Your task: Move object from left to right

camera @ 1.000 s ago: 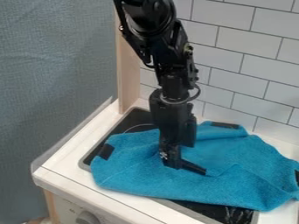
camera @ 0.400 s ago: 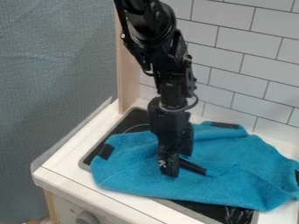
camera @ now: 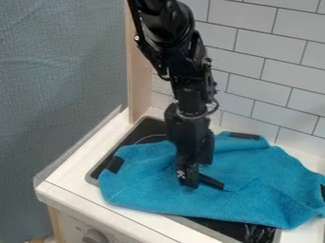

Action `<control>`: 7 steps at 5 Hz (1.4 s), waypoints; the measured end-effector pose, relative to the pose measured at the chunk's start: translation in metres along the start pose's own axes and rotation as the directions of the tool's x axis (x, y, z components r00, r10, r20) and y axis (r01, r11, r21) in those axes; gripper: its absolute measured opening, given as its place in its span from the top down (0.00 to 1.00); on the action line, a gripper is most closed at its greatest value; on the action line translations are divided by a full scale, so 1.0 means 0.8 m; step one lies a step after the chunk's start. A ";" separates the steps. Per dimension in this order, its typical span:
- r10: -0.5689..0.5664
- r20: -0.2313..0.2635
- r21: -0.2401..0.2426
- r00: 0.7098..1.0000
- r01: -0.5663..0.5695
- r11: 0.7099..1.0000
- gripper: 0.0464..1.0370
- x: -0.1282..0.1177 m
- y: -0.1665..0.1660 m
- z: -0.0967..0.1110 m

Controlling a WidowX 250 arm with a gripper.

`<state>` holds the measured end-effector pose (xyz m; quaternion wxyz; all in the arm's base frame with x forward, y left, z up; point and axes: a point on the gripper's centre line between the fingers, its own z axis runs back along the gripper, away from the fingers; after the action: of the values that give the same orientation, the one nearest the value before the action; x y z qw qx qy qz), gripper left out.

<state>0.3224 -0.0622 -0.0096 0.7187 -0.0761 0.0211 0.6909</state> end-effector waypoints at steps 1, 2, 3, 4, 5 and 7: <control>-0.010 0.006 -0.001 1.000 0.010 1.000 0.40 -0.004 -0.005 -0.003; 0.000 0.009 -0.011 1.000 0.000 1.000 0.70 -0.004 -0.007 -0.003; 0.002 0.009 -0.013 1.000 -0.002 1.000 0.89 -0.004 -0.007 -0.004; 0.005 0.006 -0.019 1.000 -0.005 1.000 0.98 -0.005 -0.008 -0.003; 0.004 -0.003 -0.010 1.000 -0.004 1.000 0.99 -0.007 -0.006 -0.003; 0.036 -0.064 -0.023 0.997 -0.037 0.999 0.99 -0.023 0.002 0.039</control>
<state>0.3173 -0.0758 0.0236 0.7039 -0.1063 0.0370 0.7013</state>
